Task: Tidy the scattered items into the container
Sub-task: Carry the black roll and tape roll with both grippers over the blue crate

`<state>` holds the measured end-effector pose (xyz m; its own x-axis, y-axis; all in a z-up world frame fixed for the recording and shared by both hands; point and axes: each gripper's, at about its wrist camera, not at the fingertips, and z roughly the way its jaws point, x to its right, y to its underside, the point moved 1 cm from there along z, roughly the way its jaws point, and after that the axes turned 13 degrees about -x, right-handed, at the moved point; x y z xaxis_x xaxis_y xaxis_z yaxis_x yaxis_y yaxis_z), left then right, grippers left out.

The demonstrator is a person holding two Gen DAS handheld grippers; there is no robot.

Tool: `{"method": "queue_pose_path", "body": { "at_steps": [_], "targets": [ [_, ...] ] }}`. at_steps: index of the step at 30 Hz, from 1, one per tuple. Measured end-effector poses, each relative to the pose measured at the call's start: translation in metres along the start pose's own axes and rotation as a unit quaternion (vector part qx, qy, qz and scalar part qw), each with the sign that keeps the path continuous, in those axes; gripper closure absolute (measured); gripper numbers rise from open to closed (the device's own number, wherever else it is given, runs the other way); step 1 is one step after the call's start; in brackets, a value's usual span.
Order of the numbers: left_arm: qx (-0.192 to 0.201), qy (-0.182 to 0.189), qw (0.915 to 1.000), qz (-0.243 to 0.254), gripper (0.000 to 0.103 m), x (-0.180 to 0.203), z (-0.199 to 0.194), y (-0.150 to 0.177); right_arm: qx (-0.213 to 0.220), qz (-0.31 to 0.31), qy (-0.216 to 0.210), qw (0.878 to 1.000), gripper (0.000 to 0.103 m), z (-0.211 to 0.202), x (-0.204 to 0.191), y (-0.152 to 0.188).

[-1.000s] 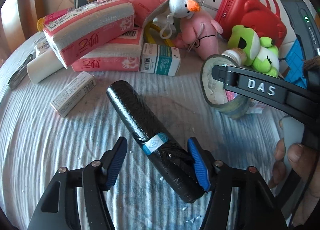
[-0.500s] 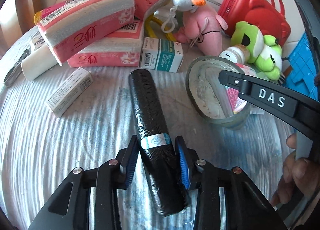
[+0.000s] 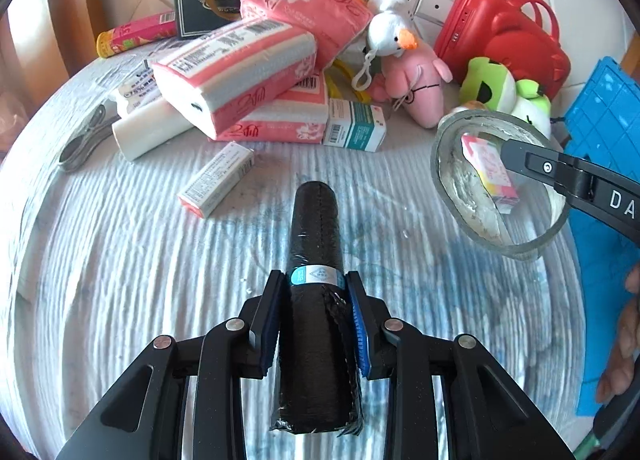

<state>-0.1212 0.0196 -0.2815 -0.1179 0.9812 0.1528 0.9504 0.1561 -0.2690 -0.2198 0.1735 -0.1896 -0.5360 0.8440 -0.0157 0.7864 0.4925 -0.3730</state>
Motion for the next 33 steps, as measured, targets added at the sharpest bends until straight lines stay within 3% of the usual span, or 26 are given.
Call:
{"method": "queue_pose_path", "body": {
  "at_steps": [8, 20, 33],
  "targets": [
    [0.014, 0.009, 0.9994, 0.03, 0.074, -0.012, -0.074, 0.022, 0.014, 0.001, 0.015, 1.0, 0.068, -0.082, -0.023, 0.023],
    [0.071, 0.016, 0.9946, 0.074, 0.074, -0.007, -0.177, 0.032, 0.055, 0.025, 0.016, 0.998, 0.068, -0.2, -0.05, 0.077],
    [0.12, 0.019, 0.9873, 0.102, 0.074, 0.017, -0.239, 0.034, 0.102, 0.045, 0.007, 0.994, 0.068, -0.265, -0.052, 0.116]
  ]
}}
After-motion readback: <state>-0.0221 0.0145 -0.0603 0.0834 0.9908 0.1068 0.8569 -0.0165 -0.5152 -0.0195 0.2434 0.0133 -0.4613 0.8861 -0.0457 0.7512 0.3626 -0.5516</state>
